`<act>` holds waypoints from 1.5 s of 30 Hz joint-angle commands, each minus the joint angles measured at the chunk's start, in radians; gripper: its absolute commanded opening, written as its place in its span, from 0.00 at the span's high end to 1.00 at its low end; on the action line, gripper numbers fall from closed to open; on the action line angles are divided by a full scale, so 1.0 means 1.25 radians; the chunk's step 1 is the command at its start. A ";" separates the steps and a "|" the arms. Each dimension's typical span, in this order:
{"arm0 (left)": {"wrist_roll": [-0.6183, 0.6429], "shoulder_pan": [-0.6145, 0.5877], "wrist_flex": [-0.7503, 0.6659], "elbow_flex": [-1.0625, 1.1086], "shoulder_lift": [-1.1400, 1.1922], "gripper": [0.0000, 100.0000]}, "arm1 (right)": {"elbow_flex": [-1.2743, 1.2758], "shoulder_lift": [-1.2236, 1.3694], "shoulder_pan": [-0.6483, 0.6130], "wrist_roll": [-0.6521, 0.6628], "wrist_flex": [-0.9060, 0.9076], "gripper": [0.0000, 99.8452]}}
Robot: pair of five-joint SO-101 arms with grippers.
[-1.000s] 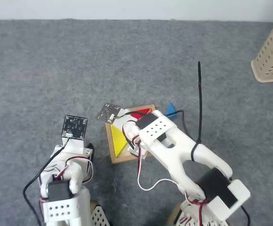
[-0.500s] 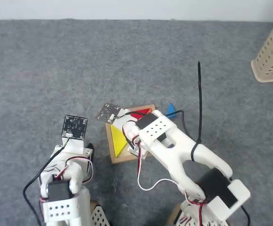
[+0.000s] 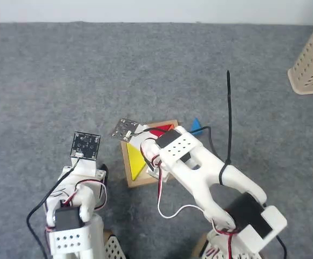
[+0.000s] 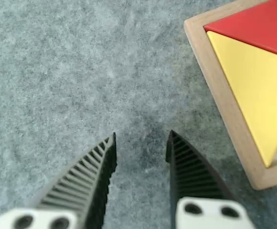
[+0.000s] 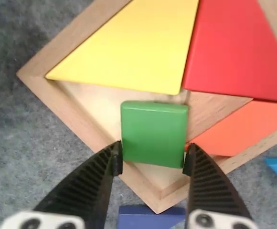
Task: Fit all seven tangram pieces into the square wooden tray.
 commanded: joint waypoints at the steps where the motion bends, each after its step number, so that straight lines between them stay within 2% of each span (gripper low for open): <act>1: -0.001 0.000 0.005 -0.009 -0.015 0.83 | -0.029 -0.014 -0.007 -0.016 -0.013 0.83; 5: -0.001 0.000 0.005 -0.009 -0.015 0.83 | -0.029 -0.014 -0.007 -0.016 -0.013 0.84; 9: -0.001 0.000 0.005 -0.009 -0.015 0.83 | -0.029 -0.014 -0.003 -0.016 -0.013 0.94; 12: -0.001 0.000 0.005 -0.009 -0.015 0.83 | -0.031 -0.015 -0.003 -0.021 -0.014 0.98; 19: -0.001 0.000 0.005 -0.009 -0.015 0.83 | -0.031 -0.020 0.012 -0.022 -0.014 0.99; 24: -0.001 0.000 0.005 -0.009 -0.015 0.83 | -0.028 -0.033 0.053 -0.074 -0.014 0.99; 36: -0.001 0.000 0.005 -0.009 -0.015 0.83 | -0.016 -0.030 0.050 -0.077 -0.015 0.99; 45: -0.001 0.000 0.005 -0.009 -0.015 0.83 | 0.017 -0.029 0.050 -0.076 -0.090 0.99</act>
